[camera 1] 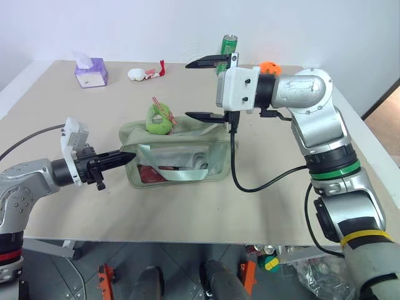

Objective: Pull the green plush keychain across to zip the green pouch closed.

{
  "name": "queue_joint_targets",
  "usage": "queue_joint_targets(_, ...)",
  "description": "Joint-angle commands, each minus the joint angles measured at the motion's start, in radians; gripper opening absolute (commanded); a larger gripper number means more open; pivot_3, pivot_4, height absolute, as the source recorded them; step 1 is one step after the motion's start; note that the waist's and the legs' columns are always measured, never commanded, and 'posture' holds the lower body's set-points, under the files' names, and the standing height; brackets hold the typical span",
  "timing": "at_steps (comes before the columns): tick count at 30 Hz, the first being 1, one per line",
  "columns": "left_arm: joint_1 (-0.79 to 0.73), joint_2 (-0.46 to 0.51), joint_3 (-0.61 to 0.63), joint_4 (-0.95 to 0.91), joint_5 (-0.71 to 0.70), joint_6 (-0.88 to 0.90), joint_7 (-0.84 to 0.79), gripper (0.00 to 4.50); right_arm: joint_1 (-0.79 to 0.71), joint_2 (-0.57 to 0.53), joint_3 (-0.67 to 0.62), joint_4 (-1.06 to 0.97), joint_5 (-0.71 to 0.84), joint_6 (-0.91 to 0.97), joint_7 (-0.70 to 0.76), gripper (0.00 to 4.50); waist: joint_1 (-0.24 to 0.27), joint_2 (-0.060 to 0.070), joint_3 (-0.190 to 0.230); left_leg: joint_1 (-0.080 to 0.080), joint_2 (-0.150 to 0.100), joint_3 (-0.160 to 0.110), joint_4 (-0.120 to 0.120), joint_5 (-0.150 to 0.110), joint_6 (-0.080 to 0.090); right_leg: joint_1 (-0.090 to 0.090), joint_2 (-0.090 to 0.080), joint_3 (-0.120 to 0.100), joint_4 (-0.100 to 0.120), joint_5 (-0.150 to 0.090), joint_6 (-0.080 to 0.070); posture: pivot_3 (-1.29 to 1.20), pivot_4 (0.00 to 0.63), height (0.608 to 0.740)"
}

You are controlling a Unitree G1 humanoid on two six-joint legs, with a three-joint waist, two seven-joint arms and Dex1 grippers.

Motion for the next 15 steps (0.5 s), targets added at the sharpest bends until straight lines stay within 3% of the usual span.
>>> queue_joint_targets(1,0.005,0.009,0.037,-0.039,-0.026,-0.012,-0.003,0.0,-0.024,0.012,0.016,0.0,-0.017,-0.067,0.021,4.39,0.0,0.0,0.0,0.0,0.0,0.0,0.0,0.0,0.0,0.0,0.0,0.0,0.0,0.0,0.0,0.0,0.15,0.74)
queue_joint_targets(15,0.011,0.012,0.056,-0.053,-0.039,-0.004,0.01,0.0,-0.033,0.051,0.07,0.094,-0.097,-0.232,0.021,4.39,0.0,0.0,0.0,0.001,0.001,0.0,0.0,0.0,-0.001,0.0,0.0,-0.001,0.0,0.0,-0.001,0.0,0.15,0.74)
